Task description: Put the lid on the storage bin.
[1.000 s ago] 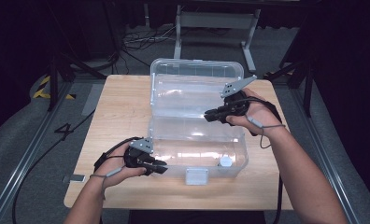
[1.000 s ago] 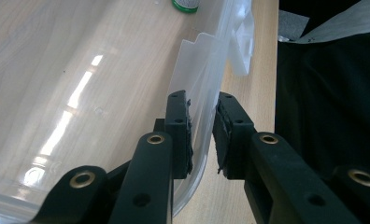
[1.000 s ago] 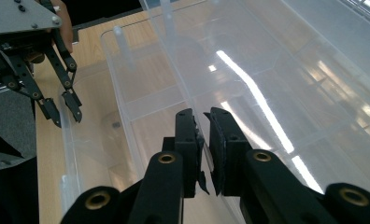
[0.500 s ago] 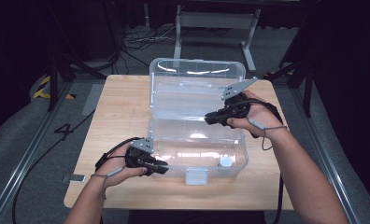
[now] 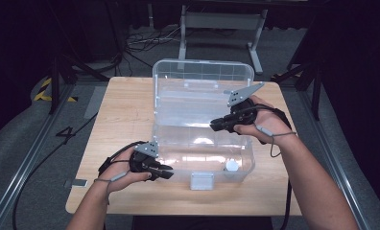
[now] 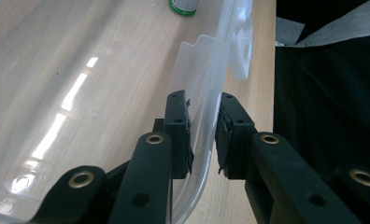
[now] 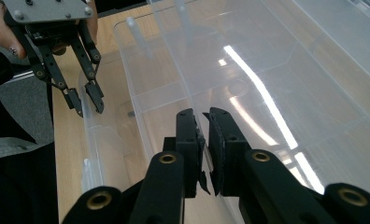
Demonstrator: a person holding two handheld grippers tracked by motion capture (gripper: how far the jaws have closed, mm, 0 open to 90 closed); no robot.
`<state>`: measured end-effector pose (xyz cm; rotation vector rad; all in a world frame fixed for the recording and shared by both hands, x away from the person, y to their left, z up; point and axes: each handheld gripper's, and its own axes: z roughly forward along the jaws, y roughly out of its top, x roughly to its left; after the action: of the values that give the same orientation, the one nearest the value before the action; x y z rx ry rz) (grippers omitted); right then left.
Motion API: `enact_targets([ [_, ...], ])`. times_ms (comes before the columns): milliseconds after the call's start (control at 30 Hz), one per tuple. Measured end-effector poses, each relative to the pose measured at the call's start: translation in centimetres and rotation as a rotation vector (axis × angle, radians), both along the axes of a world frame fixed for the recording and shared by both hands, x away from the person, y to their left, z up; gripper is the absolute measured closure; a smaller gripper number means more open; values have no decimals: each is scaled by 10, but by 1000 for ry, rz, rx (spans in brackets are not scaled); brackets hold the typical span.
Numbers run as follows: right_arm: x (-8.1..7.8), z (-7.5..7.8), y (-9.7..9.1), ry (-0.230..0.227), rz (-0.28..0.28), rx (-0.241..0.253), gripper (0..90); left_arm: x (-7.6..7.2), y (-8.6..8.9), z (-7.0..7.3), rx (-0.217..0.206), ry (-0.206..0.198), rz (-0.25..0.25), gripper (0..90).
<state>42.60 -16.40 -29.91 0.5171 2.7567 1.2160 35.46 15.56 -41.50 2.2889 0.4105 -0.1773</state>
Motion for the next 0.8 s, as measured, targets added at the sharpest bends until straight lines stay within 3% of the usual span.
enact_targets([
  [800,-11,-3,-1,10,27,-4,829,0,-1,-1,-2,1,3,768],
])
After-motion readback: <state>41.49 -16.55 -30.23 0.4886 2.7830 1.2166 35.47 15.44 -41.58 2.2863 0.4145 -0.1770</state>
